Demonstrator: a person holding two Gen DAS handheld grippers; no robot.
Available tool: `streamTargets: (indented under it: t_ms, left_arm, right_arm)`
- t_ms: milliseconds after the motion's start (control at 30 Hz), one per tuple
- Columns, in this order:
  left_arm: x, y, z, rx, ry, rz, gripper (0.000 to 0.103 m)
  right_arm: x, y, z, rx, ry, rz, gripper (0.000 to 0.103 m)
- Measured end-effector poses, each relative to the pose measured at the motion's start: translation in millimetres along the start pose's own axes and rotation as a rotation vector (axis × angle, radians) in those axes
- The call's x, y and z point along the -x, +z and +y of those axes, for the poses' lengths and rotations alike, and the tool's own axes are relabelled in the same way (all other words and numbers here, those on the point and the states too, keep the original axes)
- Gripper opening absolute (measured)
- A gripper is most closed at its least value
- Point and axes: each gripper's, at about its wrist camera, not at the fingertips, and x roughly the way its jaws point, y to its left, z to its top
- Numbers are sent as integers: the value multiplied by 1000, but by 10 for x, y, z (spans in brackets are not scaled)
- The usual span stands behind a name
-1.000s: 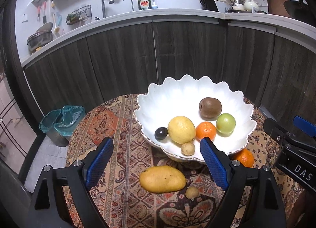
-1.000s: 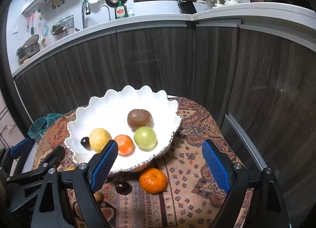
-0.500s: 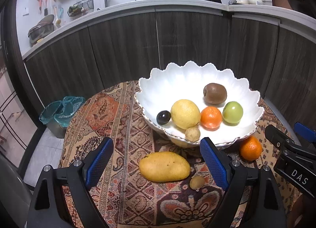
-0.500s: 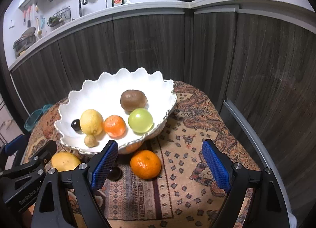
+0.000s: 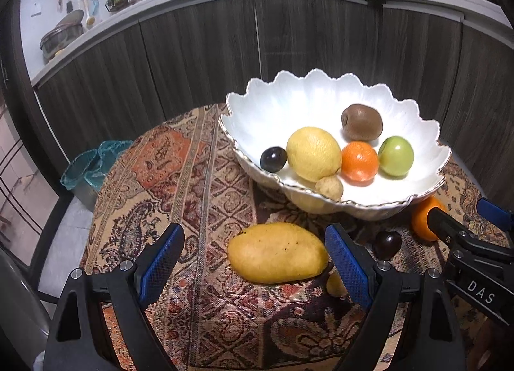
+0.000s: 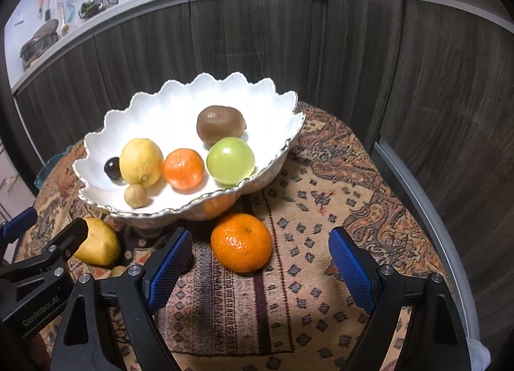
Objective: Organize fruits
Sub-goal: 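Close the left tool on the yellow mango while the right tool grasps the mandarin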
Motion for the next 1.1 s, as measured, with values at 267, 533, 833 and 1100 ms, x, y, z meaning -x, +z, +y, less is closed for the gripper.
streamTargets:
  t_ms: [267, 533, 833, 1100]
  left_arm:
    - [-154, -19, 9, 0, -8, 38, 90]
    - [-278, -37, -16, -8, -25, 62, 94]
    - [-293, -43, -6, -2, -52, 72, 94]
    - [-383, -47, -31, -9, -63, 88, 96]
  right_arm:
    - [-142, -4, 52, 18, -3, 33, 88]
    - [-235, -26, 60, 20, -4, 53, 88]
    - [-349, -51, 79, 15, 13, 80, 88]
    - [-394, -68, 72, 16, 15, 85, 88]
